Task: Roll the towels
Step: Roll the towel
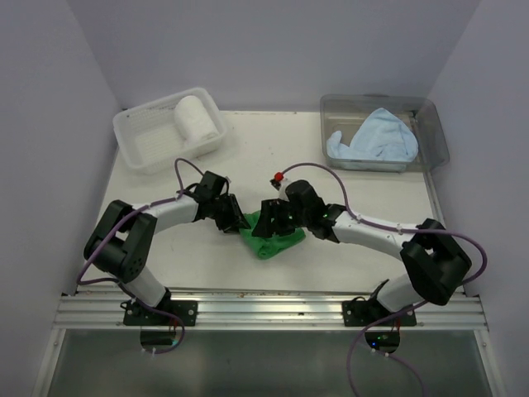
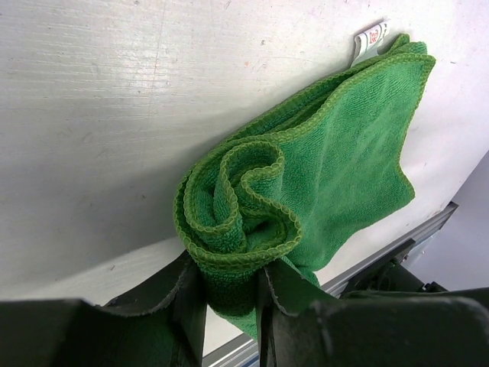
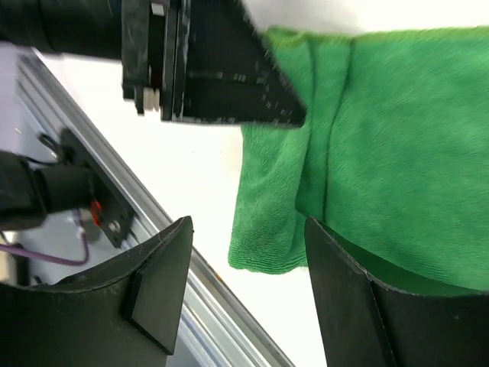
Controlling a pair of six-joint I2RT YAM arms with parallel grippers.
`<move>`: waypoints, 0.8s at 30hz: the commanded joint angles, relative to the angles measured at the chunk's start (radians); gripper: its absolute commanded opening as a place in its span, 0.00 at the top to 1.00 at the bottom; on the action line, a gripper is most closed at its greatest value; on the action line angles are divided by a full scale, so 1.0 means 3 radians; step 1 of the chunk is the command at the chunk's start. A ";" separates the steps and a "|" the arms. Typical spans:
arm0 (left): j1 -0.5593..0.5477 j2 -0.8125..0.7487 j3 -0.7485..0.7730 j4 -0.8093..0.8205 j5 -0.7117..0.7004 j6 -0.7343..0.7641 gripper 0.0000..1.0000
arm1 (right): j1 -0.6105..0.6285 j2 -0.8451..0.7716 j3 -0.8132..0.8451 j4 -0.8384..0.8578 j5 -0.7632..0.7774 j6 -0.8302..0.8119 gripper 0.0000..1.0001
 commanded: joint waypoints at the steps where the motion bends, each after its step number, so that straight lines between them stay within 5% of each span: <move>1: -0.0011 0.0028 0.0088 -0.0120 -0.0088 0.0010 0.71 | 0.0189 0.0150 0.0159 -0.0363 0.0248 -0.0243 0.36; 11: -0.0006 0.0013 0.0072 -0.0156 -0.0129 0.0000 0.71 | 0.0338 0.0365 0.0272 -0.0343 0.0161 -0.0192 0.50; 19: -0.0011 0.0003 0.0072 -0.0176 -0.0150 0.0005 0.71 | 0.0338 0.0406 0.0144 -0.0302 0.0223 0.0124 0.94; 24: -0.0011 -0.0028 0.0067 -0.0207 -0.0155 0.0015 0.71 | 0.0292 0.0498 -0.0065 -0.0144 0.0090 0.0349 1.00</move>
